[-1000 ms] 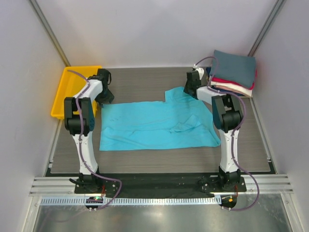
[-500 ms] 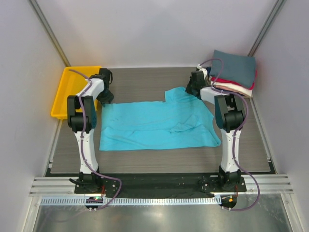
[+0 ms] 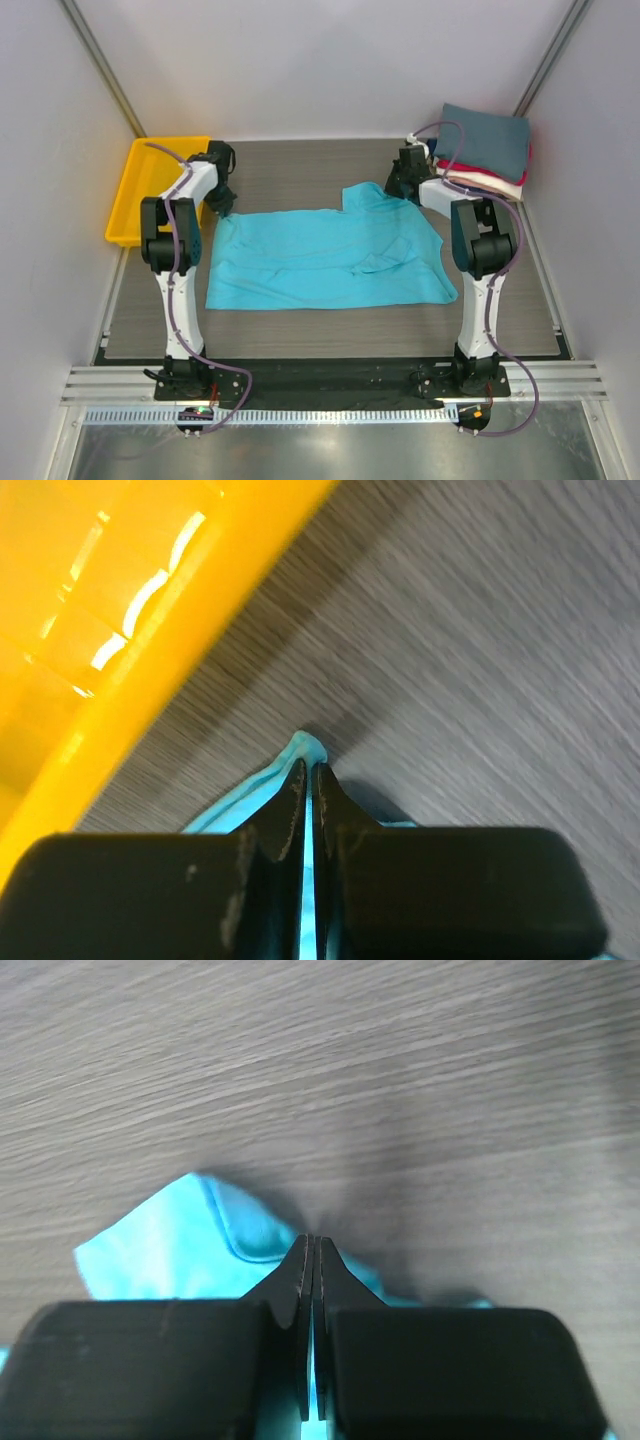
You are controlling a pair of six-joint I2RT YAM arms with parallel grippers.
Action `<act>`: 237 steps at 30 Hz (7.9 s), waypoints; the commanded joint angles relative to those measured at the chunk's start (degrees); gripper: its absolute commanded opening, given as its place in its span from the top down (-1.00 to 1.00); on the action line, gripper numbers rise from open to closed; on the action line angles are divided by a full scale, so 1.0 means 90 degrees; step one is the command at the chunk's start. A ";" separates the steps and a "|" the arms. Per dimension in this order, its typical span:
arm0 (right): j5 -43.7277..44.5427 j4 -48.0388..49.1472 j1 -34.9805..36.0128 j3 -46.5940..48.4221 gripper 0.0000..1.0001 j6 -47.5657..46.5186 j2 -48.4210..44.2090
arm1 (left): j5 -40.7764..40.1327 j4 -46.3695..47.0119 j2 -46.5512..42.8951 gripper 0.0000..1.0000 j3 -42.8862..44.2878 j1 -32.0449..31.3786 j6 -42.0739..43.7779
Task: Fold and stack the t-shirts
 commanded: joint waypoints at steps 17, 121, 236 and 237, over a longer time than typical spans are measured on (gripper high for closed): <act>0.0081 -0.0844 0.0030 -0.2827 0.98 -0.0062 -0.4415 | 0.0425 0.0024 -0.3025 1.00 -0.2539 -0.0186 -0.0111; 0.0688 -0.3394 0.0782 0.6145 -0.61 0.0905 0.2272 | -0.0894 -0.1168 -0.7303 -0.04 -0.5351 -0.7833 -0.4076; 0.0686 -0.2642 0.1368 -0.2176 0.97 0.1266 -0.3892 | 0.1040 0.1518 -0.3301 0.99 -0.2941 -0.3361 -0.0609; 0.0667 -0.2603 0.1329 -0.2136 0.98 0.1266 -0.3707 | 0.1089 0.1509 -0.3155 0.99 -0.2873 -0.3331 -0.0580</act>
